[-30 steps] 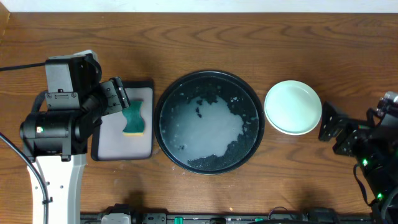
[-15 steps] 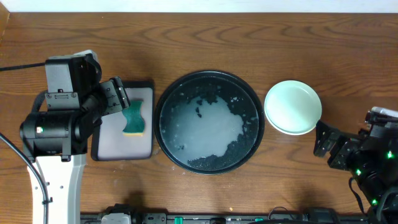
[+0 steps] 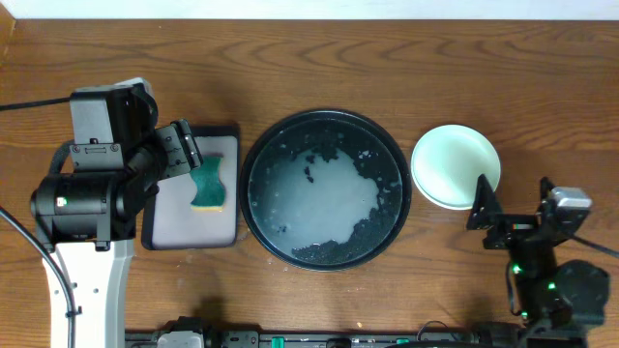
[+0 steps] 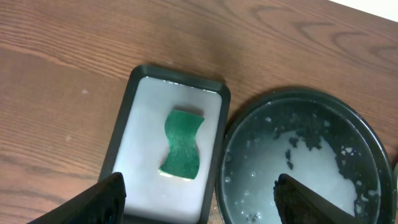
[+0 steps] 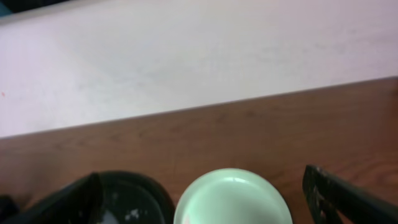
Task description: Clean dirty plates on tray and stack at the side
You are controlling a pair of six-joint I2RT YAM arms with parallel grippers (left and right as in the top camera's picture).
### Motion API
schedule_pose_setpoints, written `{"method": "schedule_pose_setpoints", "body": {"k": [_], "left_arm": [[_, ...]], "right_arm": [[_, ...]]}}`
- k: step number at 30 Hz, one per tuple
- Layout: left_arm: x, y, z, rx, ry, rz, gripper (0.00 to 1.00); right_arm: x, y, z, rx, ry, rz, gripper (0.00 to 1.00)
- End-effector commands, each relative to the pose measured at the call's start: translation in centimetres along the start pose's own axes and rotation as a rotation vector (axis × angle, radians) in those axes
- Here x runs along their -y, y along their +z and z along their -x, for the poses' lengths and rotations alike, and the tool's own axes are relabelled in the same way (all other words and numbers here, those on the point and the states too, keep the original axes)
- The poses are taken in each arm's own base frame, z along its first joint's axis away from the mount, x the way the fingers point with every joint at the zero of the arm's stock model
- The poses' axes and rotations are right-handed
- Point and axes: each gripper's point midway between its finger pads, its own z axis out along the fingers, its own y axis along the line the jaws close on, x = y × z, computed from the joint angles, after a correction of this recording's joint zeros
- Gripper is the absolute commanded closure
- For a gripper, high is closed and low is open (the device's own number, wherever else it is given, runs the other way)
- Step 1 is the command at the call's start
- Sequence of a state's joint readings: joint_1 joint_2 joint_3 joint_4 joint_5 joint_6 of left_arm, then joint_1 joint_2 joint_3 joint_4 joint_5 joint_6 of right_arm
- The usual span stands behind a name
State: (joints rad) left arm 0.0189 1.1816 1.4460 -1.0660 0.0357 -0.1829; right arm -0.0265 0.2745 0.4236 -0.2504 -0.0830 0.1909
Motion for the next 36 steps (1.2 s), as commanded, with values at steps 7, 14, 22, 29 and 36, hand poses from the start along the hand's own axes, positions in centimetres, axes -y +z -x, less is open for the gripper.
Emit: {"method": "schedule_pose_setpoints", "body": {"k": [7,14,22,29,36], "left_arm": [[0.0,-0.2,0.1,0.007,0.0,-0.005,0.23],[0.0,-0.2,0.1,0.007,0.0,-0.005,0.23],[0.0,-0.2,0.1,0.007,0.0,-0.005,0.23],[0.0,-0.2,0.1,0.007,0.0,-0.005,0.23],[0.0,-0.2,0.1,0.006,0.0,-0.005,0.23]], "right_arm": [[-0.4,0.6,-5.5,0.053,-0.023,0.077,0.01],[-0.2,0.7,-7.7,0.063,-0.023,0.087,0.01],[0.2,1.2,-9.8,0.02,-0.021,0.083,0.01],[0.1,1.2,-9.8,0.018,-0.021,0.088,0.01],[0.1,1.2,-9.8,0.018,-0.021,0.088,0.01]]}}
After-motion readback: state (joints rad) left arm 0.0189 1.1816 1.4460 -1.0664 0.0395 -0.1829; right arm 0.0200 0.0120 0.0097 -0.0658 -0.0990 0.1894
